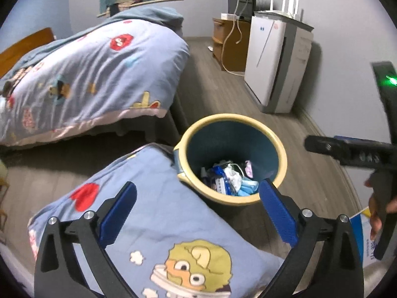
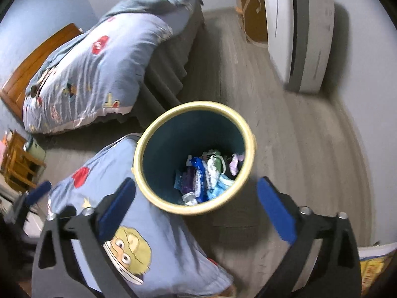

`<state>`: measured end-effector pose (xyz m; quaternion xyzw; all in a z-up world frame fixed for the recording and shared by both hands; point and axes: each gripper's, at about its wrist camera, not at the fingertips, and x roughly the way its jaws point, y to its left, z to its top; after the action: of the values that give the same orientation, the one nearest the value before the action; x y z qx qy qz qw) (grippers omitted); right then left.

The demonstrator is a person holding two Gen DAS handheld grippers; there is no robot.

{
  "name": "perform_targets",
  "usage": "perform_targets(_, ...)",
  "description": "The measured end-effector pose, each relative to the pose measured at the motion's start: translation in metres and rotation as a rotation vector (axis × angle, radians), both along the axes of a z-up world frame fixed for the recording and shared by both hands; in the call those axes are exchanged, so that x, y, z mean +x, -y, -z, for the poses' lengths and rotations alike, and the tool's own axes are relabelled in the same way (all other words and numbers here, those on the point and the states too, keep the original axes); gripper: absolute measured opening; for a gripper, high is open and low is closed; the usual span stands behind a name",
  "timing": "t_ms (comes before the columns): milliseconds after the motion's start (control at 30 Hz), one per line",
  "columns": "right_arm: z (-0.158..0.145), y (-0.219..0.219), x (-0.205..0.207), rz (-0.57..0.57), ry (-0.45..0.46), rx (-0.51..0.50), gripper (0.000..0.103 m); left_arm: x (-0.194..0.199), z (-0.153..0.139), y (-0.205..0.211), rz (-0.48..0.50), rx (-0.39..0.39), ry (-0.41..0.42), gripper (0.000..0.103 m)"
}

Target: Collect trash

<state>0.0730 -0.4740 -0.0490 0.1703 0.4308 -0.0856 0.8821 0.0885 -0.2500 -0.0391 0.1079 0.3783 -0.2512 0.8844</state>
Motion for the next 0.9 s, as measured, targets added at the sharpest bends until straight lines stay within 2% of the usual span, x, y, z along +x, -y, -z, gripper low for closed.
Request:
perform_targets(133,-0.012,-0.006,-0.032,0.028,0.024,-0.076,0.097,-0.012,-0.01,-0.01,-0.017,-0.077,-0.039,0.098)
perform_targets(300,-0.019,-0.009,-0.056,0.069,0.036,-0.138,0.097,-0.021,-0.014,-0.005,-0.042,-0.059,0.007,0.098)
perform_targets(433,-0.016,-0.015,-0.049,0.073,0.013,-0.219,0.097,-0.027,-0.007,0.007,-0.005,-0.006,0.018,0.098)
perform_targets(500,-0.014,-0.018,-0.045,0.054,0.015,-0.216,0.097,-0.029,-0.006,0.009,0.002,0.015,0.035,0.098)
perform_targets(700,-0.017,-0.028,-0.042,0.03,0.044,-0.23,0.097,-0.024,-0.002,0.0,0.019,-0.037,0.003,0.098)
perform_targets(900,-0.015,-0.037,-0.039,0.006,0.03,-0.256,0.097,-0.02,-0.001,-0.007,0.006,-0.003,0.029,0.098)
